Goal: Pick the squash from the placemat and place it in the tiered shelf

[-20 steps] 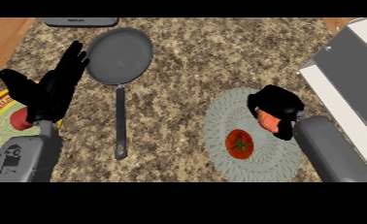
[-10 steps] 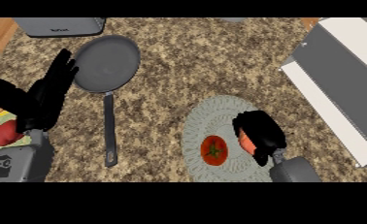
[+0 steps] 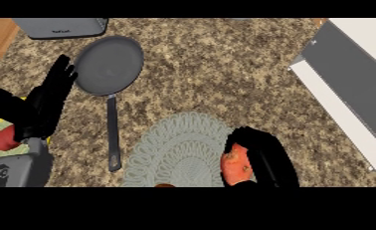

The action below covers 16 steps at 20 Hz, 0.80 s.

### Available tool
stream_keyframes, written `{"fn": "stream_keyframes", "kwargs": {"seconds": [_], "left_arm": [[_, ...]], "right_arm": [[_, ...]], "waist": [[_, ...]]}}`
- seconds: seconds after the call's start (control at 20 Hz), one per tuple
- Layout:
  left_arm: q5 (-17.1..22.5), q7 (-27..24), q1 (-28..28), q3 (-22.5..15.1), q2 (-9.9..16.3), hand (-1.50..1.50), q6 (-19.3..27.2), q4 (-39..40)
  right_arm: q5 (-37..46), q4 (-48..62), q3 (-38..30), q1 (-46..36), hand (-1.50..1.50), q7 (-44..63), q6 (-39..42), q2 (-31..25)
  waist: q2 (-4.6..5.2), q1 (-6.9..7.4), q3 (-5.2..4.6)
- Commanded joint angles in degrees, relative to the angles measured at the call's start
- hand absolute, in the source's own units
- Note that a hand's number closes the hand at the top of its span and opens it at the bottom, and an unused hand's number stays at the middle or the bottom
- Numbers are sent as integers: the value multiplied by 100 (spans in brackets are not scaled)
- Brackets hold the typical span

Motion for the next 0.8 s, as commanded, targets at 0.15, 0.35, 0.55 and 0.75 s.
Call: {"fn": "stream_keyframes", "kwargs": {"seconds": [0.15, 0.35, 0.55, 0.75], "left_arm": [[29, 220, -259, -48, 63, 0, -83, -26], [-48, 335, -391, -164, -83, 0, 54, -114], [188, 105, 51, -14, 92, 0, -329, -248], [70, 333, -331, -50, 46, 0, -152, -60]], "right_arm": [[-45, -3105, 599, 551, 150, 1817, 300, 88], [84, -4558, 413, 558, 150, 2855, 1088, 90], [283, -4473, -406, -244, 150, 3207, 1590, -72], [-322, -4580, -1268, -761, 150, 3586, 2105, -154]], "waist": [[87, 201, 13], [113, 284, 13], [123, 409, 12], [133, 329, 22]]}}
